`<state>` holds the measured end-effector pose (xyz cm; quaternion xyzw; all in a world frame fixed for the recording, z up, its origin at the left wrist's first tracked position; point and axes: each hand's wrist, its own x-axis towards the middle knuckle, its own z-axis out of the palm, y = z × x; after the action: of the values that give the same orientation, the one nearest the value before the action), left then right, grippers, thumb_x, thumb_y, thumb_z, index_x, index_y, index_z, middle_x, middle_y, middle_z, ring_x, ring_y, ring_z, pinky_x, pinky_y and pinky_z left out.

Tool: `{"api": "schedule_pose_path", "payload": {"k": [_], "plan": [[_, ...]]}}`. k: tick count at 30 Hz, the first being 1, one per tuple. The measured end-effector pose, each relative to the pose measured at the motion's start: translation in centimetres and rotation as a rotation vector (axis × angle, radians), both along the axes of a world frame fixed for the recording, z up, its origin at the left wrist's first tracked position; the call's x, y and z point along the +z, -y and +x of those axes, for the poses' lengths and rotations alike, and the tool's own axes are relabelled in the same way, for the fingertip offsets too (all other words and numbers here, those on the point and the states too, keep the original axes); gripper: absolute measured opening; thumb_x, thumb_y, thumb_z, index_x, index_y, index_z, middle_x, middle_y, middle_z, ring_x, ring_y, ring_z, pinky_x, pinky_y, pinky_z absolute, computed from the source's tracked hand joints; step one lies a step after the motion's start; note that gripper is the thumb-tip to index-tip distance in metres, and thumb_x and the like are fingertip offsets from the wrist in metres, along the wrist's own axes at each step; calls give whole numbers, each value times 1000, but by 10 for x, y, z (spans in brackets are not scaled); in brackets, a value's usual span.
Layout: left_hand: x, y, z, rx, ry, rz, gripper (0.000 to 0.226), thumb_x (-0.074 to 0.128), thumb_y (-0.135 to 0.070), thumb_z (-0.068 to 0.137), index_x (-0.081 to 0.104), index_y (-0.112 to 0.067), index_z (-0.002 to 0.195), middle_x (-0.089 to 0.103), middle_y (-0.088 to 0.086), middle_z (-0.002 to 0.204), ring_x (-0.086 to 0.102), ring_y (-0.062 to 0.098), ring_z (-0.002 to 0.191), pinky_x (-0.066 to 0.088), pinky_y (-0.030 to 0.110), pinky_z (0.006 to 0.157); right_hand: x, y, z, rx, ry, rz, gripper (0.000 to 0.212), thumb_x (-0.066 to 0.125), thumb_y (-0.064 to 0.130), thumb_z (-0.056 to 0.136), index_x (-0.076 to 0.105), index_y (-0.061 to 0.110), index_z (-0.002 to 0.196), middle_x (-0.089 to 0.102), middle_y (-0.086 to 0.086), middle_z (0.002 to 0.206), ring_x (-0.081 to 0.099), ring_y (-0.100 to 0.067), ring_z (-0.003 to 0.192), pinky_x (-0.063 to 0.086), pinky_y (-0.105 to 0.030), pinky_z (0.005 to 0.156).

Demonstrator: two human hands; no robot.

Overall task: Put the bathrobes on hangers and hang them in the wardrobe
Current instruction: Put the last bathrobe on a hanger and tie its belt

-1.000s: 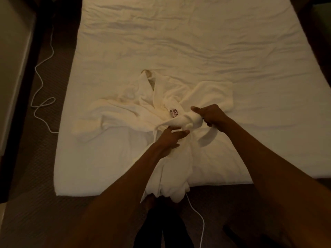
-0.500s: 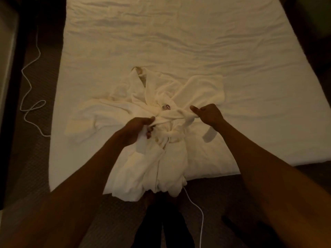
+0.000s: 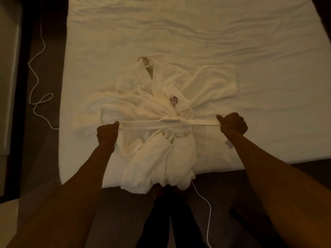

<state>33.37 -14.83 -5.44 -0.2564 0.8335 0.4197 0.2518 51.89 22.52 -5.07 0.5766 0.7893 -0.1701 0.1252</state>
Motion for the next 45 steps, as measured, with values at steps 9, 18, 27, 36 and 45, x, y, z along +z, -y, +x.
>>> {"api": "schedule_pose_path", "payload": {"k": [9, 18, 27, 36, 45], "plan": [[-10, -42, 5, -454, -329, -268, 30, 62, -39, 90, 59, -19, 112, 61, 11, 112, 54, 31, 110, 45, 42, 89, -6, 15, -39, 304, 85, 95, 51, 38, 51, 98, 51, 7, 120, 53, -20, 122, 50, -37, 114, 37, -50, 96], [-16, -93, -88, -522, -470, -121, 23, 62, -20, 90, 59, -17, 112, 64, 7, 102, 61, 26, 94, 46, 36, 84, -21, 33, -148, 389, -450, -122, 29, 55, 36, 94, 55, 11, 109, 60, -12, 109, 56, -31, 102, 47, -44, 86], [-37, -172, -190, -528, -458, -108, 23, 55, -26, 97, 59, -14, 117, 68, 4, 99, 63, 23, 96, 39, 26, 77, -54, 13, -247, 541, -478, -224, 30, 58, 33, 93, 52, 11, 112, 59, -10, 110, 54, -29, 104, 45, -46, 89], [-93, -214, -278, -641, -422, -116, 41, 46, -22, 103, 45, -14, 143, 46, 12, 144, 45, 29, 132, 36, 37, 108, -109, -3, -326, 669, -347, -152, 55, 50, 42, 96, 38, 13, 141, 46, -11, 138, 43, -31, 126, 36, -46, 101], [-111, -230, -327, -795, -222, -130, 27, 59, -26, 98, 70, -9, 115, 64, 10, 124, 57, 27, 115, 41, 26, 83, -137, -8, -355, 651, -234, -129, 60, 44, 66, 90, 52, 17, 124, 58, -8, 122, 51, -29, 115, 35, -45, 96]]}}
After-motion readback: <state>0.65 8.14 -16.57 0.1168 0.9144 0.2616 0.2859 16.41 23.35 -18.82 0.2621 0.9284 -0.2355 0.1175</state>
